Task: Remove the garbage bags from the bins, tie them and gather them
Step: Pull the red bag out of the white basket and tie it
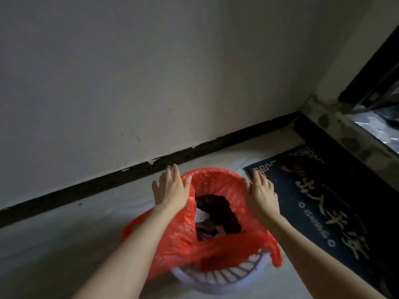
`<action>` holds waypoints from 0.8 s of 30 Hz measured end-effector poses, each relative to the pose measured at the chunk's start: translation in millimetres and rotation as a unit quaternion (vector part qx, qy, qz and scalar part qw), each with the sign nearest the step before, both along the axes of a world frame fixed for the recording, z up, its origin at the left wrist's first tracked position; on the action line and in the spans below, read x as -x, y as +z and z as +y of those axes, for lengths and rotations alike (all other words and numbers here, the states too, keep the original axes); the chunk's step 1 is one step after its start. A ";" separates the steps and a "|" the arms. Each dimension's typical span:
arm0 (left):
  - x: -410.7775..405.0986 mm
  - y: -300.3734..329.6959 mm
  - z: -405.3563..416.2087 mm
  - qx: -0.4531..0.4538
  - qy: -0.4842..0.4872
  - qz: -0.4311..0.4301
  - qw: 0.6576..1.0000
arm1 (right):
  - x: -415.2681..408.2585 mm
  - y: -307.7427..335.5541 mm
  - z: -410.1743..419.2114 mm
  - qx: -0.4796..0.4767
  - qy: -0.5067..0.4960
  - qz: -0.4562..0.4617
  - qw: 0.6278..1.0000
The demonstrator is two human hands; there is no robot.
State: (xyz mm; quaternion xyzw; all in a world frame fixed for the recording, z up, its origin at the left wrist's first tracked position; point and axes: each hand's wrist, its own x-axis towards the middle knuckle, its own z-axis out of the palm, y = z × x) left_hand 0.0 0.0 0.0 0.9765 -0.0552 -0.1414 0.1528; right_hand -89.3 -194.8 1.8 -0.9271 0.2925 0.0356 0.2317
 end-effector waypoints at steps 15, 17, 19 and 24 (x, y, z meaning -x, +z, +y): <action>-32.6 -21.6 -22.3 -0.045 -0.165 -0.384 0.907 | -51.6 -33.8 -0.3 0.061 0.067 -0.154 0.984; -36.6 -11.8 -24.6 -0.038 -0.167 -0.386 0.906 | -53.6 -27.6 2.1 0.042 0.094 -0.194 0.976; -35.6 -4.8 -23.9 -0.004 -0.184 -0.392 0.901 | -50.4 -23.8 4.7 0.037 0.122 -0.215 0.968; -8.8 -6.7 -5.5 0.043 -0.177 -0.376 0.909 | -25.7 -26.4 10.3 0.075 0.157 -0.206 0.963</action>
